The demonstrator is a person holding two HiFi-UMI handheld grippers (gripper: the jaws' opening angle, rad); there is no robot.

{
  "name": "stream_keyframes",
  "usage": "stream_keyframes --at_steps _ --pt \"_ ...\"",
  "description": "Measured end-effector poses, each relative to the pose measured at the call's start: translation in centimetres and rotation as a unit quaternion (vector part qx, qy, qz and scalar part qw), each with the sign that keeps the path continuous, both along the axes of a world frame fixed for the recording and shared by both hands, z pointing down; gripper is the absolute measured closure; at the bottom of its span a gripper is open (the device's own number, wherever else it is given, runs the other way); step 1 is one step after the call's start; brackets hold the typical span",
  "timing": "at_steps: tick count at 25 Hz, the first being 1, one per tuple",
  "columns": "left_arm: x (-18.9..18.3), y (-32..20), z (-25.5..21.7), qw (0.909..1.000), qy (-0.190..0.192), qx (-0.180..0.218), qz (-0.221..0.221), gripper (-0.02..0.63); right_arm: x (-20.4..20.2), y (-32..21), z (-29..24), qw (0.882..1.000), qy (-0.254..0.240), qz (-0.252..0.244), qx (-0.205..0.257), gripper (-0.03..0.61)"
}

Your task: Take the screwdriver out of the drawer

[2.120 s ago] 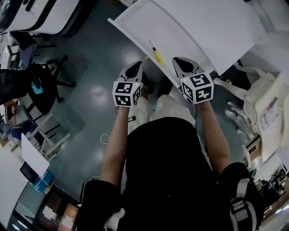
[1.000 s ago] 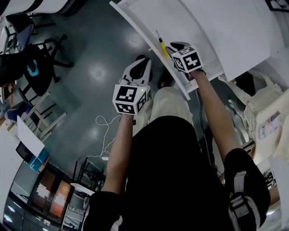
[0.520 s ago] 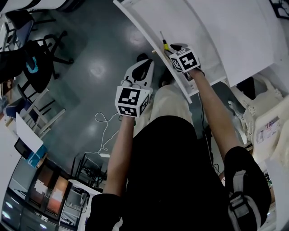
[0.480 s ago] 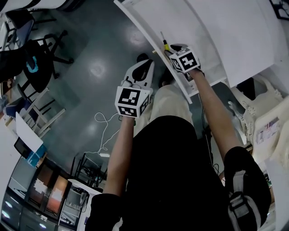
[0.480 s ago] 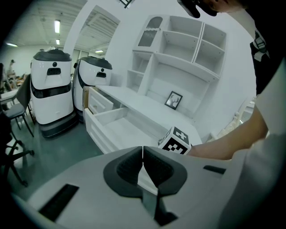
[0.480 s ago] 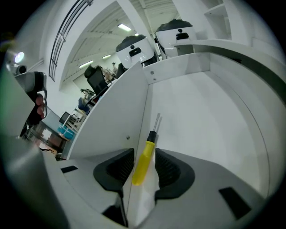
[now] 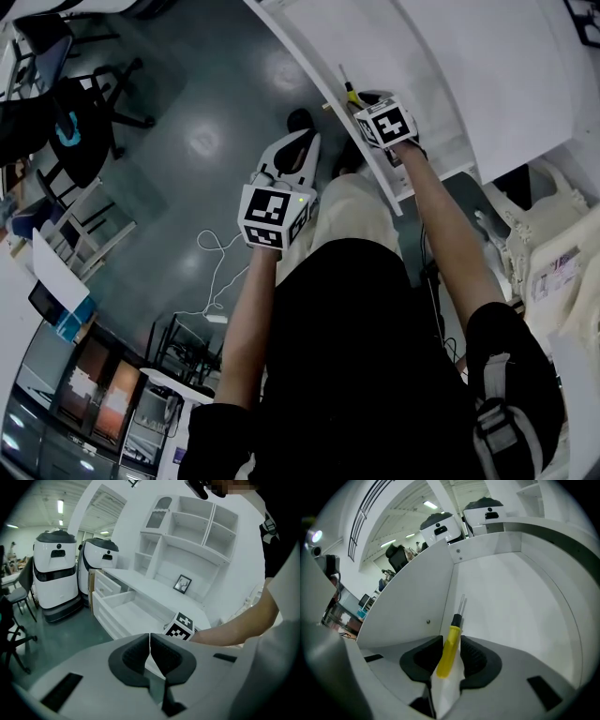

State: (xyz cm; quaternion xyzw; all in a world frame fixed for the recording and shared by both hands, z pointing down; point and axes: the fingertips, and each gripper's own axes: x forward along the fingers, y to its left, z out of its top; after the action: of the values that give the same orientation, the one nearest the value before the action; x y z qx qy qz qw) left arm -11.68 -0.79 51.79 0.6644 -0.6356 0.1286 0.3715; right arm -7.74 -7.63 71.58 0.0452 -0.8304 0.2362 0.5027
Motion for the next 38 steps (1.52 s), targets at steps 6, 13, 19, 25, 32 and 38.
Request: stream_keyframes --at_steps 6,13,19,25,32,38 --pt "-0.1 1.1 -0.2 1.0 0.004 0.001 -0.008 0.586 -0.2 -0.1 0.1 0.999 0.009 -0.015 0.028 0.48" --pt "0.1 1.4 -1.0 0.9999 -0.001 0.008 -0.008 0.588 0.4 -0.5 -0.3 0.999 0.011 -0.012 0.038 0.482" --pt "0.8 2.7 -2.1 0.9995 -0.008 0.026 -0.017 0.586 1.3 -0.8 -2.5 0.999 -0.007 0.008 0.047 0.482" --pt "2.9 4.7 -4.4 0.9989 -0.003 0.042 -0.019 0.587 3.1 0.0 -8.1 0.997 -0.04 0.017 0.067 0.482" --pt "5.1 5.3 -6.5 0.9982 0.001 0.06 0.001 0.587 5.0 0.5 -15.3 0.99 -0.093 0.053 0.087 0.482" --pt "6.7 4.7 -8.5 0.9965 -0.005 0.081 0.019 0.586 6.8 0.8 -20.5 0.98 -0.145 0.087 0.107 0.482"
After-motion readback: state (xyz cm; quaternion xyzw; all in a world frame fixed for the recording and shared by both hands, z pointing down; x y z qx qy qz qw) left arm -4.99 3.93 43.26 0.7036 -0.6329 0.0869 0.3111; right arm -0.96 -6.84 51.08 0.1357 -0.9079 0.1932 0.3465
